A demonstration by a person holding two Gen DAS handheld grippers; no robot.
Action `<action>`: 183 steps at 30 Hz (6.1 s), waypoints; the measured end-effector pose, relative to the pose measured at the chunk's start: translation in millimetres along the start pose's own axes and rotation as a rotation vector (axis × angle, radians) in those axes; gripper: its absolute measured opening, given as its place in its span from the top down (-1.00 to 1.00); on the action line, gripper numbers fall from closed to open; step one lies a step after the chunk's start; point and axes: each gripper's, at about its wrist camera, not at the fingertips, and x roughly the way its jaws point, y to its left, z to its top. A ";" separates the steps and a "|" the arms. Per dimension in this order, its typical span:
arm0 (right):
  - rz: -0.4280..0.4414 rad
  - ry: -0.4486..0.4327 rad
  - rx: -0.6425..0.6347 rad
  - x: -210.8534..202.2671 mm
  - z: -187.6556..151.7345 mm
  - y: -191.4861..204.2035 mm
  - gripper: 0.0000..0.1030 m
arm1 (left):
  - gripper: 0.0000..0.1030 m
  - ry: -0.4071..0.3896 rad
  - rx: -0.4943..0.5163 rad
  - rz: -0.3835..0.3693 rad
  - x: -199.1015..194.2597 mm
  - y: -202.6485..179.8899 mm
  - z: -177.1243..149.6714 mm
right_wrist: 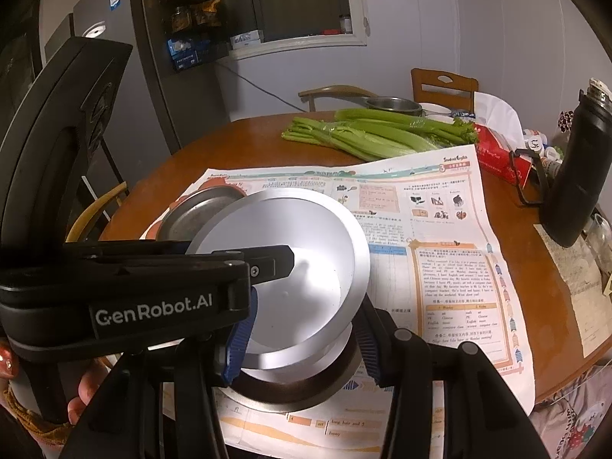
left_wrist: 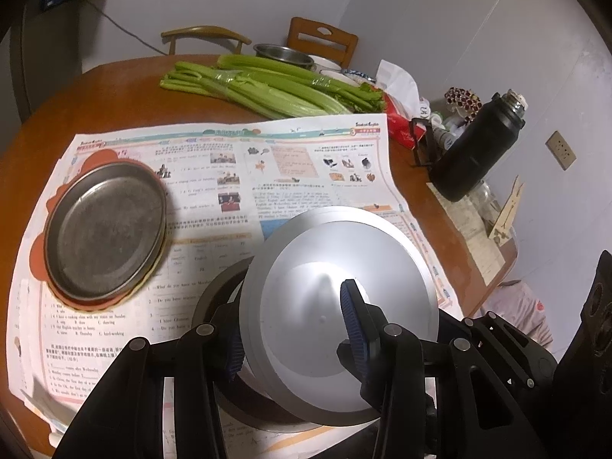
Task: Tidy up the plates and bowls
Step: 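Carry the small paper bowl over the stacked bowls and lower it in, then open the left tool to release the small bowl into the stack, then grasp the rim of the nested bowl stack with the left tool and lift, then carry the nested bowls with the left tool toward the plate stack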
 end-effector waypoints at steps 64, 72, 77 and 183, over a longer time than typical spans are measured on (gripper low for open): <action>-0.039 0.042 -0.046 27.0 -11.6 3.3 0.04 | 0.11 0.021 -0.022 0.039 23.8 22.7 -6.5; -0.048 0.029 -0.058 25.3 -8.1 5.2 0.04 | 0.11 0.012 -0.026 0.038 21.1 22.7 -4.4; -0.062 0.039 -0.055 29.1 -8.3 3.1 0.04 | 0.11 0.021 -0.029 0.040 23.8 24.4 -4.5; 0.048 0.176 0.061 65.9 -40.5 -22.9 -0.09 | -0.08 0.084 -0.114 0.029 50.2 47.0 -41.3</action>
